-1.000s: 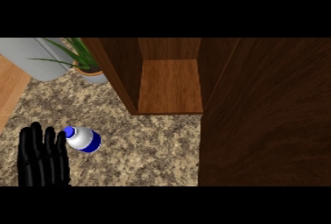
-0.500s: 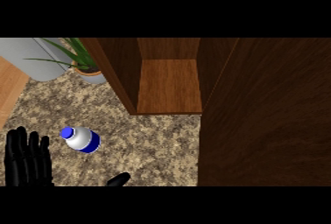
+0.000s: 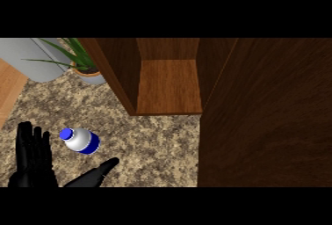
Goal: Pick up the bottled water, place it into the cabinet and close the cabinet
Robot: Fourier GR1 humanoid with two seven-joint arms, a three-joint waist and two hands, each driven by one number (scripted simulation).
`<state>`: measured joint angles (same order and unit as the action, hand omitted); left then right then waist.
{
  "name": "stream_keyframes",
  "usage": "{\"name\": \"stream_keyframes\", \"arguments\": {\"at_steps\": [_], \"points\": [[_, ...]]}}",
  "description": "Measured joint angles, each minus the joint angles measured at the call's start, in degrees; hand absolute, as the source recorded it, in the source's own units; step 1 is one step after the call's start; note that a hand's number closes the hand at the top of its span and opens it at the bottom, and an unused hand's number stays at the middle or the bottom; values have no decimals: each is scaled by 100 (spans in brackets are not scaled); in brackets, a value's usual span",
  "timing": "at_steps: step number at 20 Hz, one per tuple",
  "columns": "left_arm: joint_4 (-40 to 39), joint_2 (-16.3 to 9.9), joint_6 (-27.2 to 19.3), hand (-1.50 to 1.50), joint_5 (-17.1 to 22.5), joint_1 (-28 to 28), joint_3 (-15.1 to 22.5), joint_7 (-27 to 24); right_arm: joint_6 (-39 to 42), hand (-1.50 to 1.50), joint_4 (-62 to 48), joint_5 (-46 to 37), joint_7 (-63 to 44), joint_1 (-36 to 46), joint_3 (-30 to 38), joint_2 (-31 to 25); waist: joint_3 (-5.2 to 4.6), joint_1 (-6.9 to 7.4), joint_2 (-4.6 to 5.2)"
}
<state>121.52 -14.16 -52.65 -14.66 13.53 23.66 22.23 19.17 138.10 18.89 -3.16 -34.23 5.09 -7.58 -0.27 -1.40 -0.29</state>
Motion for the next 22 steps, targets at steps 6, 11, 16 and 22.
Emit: {"name": "stream_keyframes", "arguments": {"at_steps": [6,11,16,22], "points": [[-821,75,368,-150,1090,-18,-585,-1105,179,-150,-18,81,229,-251,89,-4,-1,9,1],[-1567,196,815,-150,1810,-82,-1154,-1837,298,-150,-32,167,368,-376,180,-44,3,25,10],[-2498,327,1393,-150,2451,-227,-1684,-2545,365,-150,-47,246,456,-495,175,-50,4,22,19],[-3746,571,1998,-150,2945,-518,-2175,-3414,468,-150,-47,337,580,-689,149,-85,5,-11,23]]}}
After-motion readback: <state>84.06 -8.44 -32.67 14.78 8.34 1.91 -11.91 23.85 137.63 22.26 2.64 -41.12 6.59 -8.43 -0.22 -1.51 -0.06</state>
